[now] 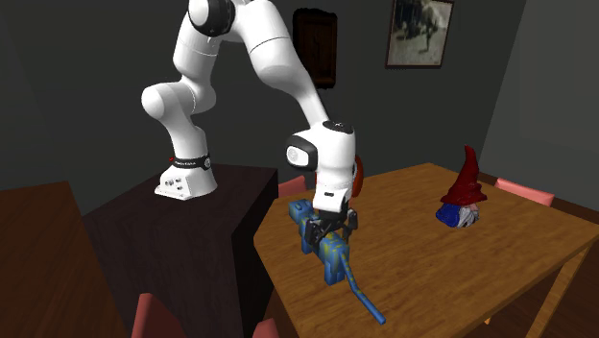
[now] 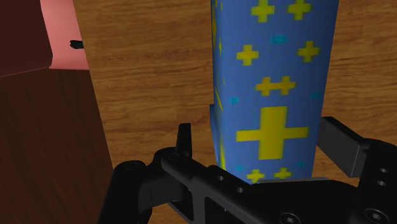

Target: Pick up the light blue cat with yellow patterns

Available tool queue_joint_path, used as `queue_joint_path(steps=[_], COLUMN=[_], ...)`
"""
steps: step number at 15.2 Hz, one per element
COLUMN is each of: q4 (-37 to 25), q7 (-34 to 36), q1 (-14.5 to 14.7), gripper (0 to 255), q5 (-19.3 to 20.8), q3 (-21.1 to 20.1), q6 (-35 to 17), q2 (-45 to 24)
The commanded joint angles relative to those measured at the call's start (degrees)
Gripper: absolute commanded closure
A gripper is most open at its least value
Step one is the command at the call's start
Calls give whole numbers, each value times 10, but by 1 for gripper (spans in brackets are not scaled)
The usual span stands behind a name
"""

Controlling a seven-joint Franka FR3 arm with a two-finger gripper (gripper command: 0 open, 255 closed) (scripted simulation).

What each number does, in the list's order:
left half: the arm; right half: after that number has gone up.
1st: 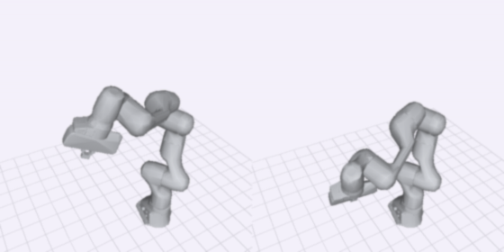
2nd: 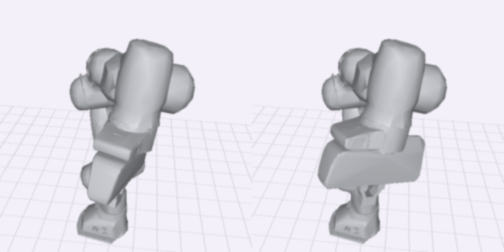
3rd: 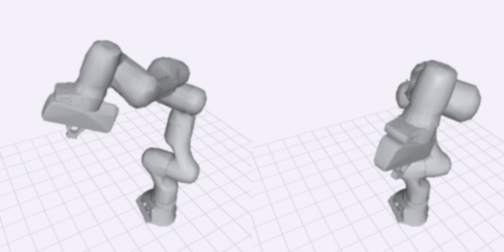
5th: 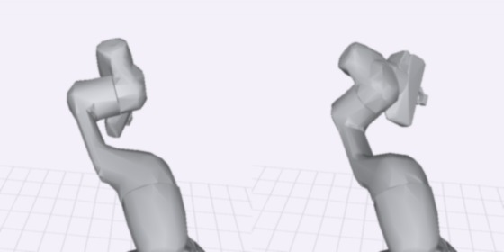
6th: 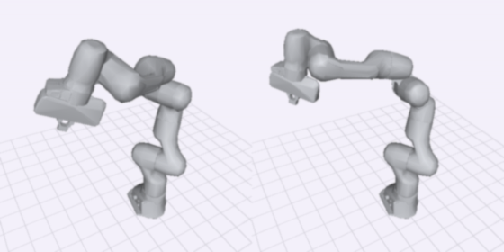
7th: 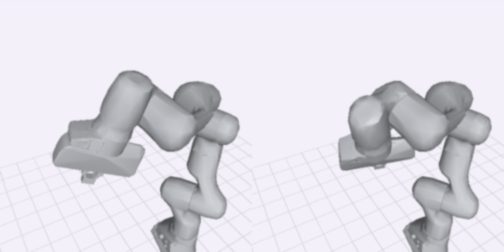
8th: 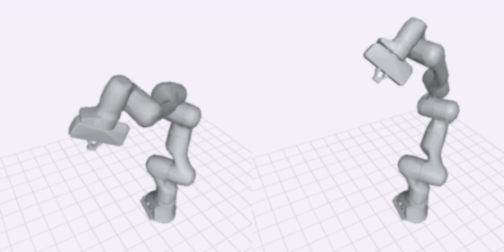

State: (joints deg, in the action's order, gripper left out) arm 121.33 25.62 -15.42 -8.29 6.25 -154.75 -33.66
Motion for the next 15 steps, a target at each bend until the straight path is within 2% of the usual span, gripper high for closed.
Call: queue_joint_path(steps=[1,2,11,15], q4=[-2,-2,-2,6], q7=[0,0,0,4], q1=[0,0,0,4], gripper=[0,255,255,255], q5=[-1,-1,-1,4], q3=[-1,-1,-1,4], q6=[-5,-5,-5,16], q2=[-6,-6,-6,23])
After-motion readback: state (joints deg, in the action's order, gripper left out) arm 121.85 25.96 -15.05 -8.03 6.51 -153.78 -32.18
